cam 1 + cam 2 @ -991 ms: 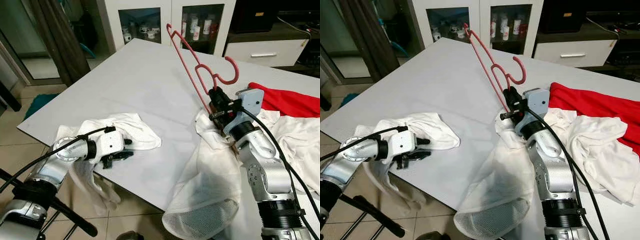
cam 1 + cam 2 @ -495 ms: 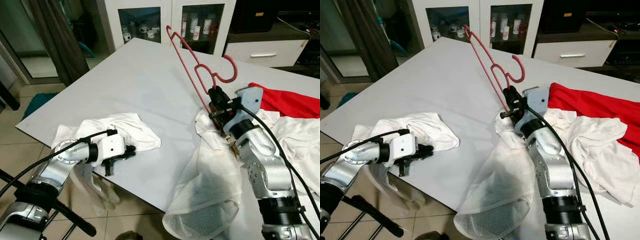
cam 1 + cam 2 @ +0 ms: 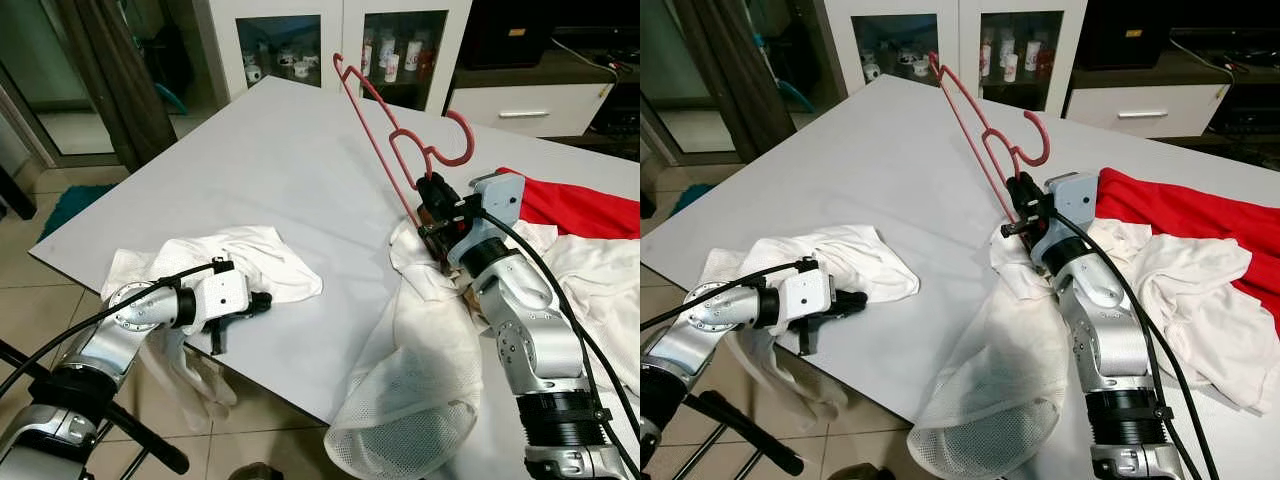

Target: Hang hanger

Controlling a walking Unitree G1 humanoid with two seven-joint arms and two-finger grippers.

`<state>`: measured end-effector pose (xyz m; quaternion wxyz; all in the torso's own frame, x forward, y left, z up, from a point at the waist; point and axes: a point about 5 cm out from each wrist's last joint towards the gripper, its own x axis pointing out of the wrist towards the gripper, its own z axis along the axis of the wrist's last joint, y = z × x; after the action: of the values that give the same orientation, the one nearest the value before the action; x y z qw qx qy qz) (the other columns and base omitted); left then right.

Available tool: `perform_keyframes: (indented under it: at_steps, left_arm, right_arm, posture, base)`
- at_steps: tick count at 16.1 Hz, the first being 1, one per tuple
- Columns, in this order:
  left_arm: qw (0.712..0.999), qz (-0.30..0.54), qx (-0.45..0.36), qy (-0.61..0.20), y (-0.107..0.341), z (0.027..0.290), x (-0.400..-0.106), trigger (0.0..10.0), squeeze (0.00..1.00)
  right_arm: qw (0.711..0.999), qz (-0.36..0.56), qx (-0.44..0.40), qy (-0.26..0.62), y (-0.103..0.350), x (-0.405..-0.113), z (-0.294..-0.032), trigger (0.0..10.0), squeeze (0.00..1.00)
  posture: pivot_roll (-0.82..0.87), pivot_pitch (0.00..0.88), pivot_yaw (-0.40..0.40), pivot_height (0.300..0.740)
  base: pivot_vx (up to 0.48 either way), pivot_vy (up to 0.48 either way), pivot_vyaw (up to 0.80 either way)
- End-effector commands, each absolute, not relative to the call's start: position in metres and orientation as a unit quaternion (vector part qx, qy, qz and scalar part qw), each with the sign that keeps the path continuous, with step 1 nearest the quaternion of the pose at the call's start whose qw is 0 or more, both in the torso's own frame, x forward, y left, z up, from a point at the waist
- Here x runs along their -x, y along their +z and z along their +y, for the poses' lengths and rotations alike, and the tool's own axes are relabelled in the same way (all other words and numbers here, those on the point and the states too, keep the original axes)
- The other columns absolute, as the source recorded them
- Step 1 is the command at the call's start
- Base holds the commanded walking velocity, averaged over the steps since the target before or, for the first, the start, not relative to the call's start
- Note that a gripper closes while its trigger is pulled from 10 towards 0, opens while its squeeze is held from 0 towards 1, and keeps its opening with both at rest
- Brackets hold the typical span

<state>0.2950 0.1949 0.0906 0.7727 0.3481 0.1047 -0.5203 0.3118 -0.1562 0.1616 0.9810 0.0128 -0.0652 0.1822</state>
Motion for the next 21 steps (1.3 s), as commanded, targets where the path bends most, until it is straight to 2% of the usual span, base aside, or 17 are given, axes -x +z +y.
perform_keyframes:
  at_steps: [1, 6, 11, 12, 14, 15, 16, 17, 18, 21]
  left_arm:
    - [0.781, 0.092, -0.356, -0.505, 0.098, 0.199, -0.301, 0.0, 0.00]
    - [0.805, 0.040, -0.372, -0.459, 0.126, 0.210, -0.316, 0.0, 0.00]
    - [0.809, 0.029, -0.382, -0.446, 0.136, 0.216, -0.322, 0.0, 0.00]
    - [0.806, 0.045, -0.384, -0.449, 0.136, 0.219, -0.322, 0.0, 0.00]
    - [0.787, 0.055, -0.402, -0.466, 0.129, 0.217, -0.318, 0.0, 0.00]
    - [0.781, 0.057, -0.404, -0.472, 0.126, 0.216, -0.315, 3.5, 0.00]
    - [0.784, 0.060, -0.386, -0.482, 0.123, 0.214, -0.313, 9.7, 0.00]
    - [0.789, 0.054, -0.376, -0.482, 0.124, 0.214, -0.312, 10.0, 0.69]
    - [0.794, 0.050, -0.370, -0.480, 0.125, 0.215, -0.312, 10.0, 1.00]
    - [0.797, 0.052, -0.346, -0.492, 0.125, 0.217, -0.308, 10.0, 1.00]
  right_arm:
    - [0.985, -0.036, -0.016, 0.170, 0.152, -0.313, -0.162, 10.0, 0.00]
    - [0.983, -0.039, -0.007, 0.178, 0.154, -0.314, -0.169, 10.0, 0.00]
    - [0.970, -0.056, 0.035, 0.232, 0.168, -0.313, -0.181, 10.0, 0.00]
    - [0.960, -0.055, 0.061, 0.268, 0.170, -0.309, -0.182, 10.0, 0.00]
    - [0.959, -0.052, 0.072, 0.270, 0.170, -0.310, -0.186, 10.0, 0.00]
    - [0.960, -0.052, 0.071, 0.265, 0.170, -0.310, -0.187, 10.0, 0.00]
    - [0.961, -0.053, 0.070, 0.262, 0.169, -0.311, -0.186, 10.0, 0.00]
    - [0.960, -0.053, 0.066, 0.266, 0.167, -0.310, -0.182, 10.0, 0.00]
    - [0.959, -0.051, 0.064, 0.270, 0.166, -0.310, -0.179, 10.0, 0.00]
    - [0.955, -0.046, 0.053, 0.288, 0.161, -0.306, -0.169, 10.0, 0.00]
  posture:
    - [-0.02, 0.016, 0.049, 0.740]
    - [-0.02, 0.010, 0.051, 0.740]
    - [-0.03, 0.004, 0.053, 0.740]
    - [-0.03, 0.003, 0.054, 0.740]
    - [-0.03, 0.002, 0.056, 0.740]
    - [-0.03, 0.002, 0.056, 0.740]
    - [-0.03, 0.002, 0.056, 0.740]
    - [-0.03, 0.001, 0.059, 0.740]
    - [-0.03, 0.001, 0.059, 0.740]
    - [-0.03, 0.001, 0.059, 0.740]
  base:
    - [0.000, 0.000, 0.00]
    - [0.000, 0.000, 0.00]
    - [0.000, 0.000, 0.00]
    - [0.000, 0.000, 0.00]
    - [0.000, 0.000, 0.00]
    - [0.000, 0.000, 0.00]
    - [0.000, 0.000, 0.00]
    - [0.000, 0.000, 0.00]
    - [0.000, 0.000, 0.00]
    - [0.000, 0.000, 0.00]
